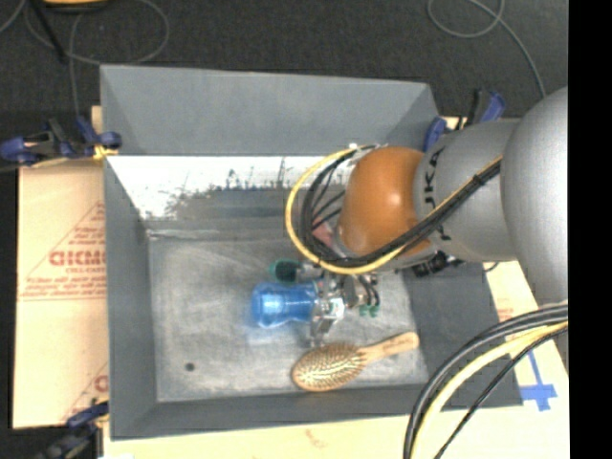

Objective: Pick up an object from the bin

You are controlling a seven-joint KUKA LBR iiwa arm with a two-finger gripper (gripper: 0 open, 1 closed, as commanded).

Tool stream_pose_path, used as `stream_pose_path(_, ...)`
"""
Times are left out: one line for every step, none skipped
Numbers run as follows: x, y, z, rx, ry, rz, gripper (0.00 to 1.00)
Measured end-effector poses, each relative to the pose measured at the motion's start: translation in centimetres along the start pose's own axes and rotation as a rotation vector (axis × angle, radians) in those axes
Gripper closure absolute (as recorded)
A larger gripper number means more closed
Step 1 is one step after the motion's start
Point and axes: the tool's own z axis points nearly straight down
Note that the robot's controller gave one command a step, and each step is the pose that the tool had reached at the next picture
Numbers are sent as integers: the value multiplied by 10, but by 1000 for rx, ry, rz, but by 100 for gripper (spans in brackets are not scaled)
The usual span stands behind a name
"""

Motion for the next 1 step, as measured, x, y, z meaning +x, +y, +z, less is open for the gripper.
stream_pose_path(0,0,0,0,0,0,100)
